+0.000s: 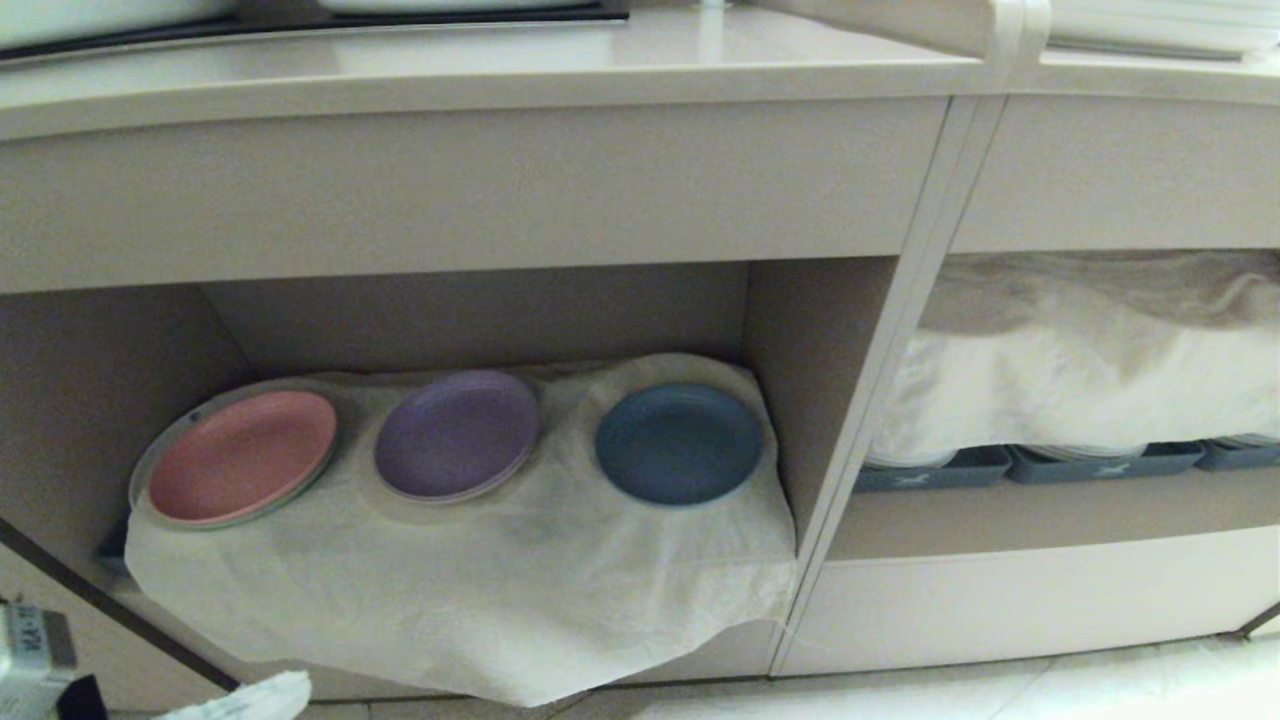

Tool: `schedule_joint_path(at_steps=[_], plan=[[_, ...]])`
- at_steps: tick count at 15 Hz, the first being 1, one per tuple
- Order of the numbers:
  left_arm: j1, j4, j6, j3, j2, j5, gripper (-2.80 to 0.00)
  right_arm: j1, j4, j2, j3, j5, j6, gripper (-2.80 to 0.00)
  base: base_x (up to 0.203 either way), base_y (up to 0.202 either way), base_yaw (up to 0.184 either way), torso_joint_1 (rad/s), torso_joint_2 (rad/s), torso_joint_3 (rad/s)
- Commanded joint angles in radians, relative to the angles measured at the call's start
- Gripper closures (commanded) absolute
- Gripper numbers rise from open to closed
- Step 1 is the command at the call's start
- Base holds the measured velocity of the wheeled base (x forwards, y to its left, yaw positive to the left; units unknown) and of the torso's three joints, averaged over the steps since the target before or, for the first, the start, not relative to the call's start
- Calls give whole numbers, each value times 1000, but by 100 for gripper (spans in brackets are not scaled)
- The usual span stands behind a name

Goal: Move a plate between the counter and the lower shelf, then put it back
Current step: Pick up the plate in the cupboard

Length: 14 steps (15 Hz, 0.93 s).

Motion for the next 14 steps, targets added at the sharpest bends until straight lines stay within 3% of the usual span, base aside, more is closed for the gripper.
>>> schedule_joint_path(at_steps=[1, 6, 9, 11, 14], plan=[[-31, -25, 14, -7, 126, 4, 0, 0, 0, 0, 0, 0, 1, 0, 0, 0, 0, 0, 0, 0], [-179, -46, 41, -18, 237, 136, 0, 0, 0, 0, 0, 0, 1, 0, 0, 0, 0, 0, 0, 0], [-228, -175, 36, -20, 382, 195, 0, 0, 0, 0, 0, 0, 1, 0, 0, 0, 0, 0, 0, 0], [-321, -276, -5, -27, 475, 271, 0, 0, 0, 0, 0, 0, 1, 0, 0, 0, 0, 0, 0, 0], [-488, -368, -129, -83, 603, 460, 0, 0, 0, 0, 0, 0, 1, 0, 0, 0, 0, 0, 0, 0]])
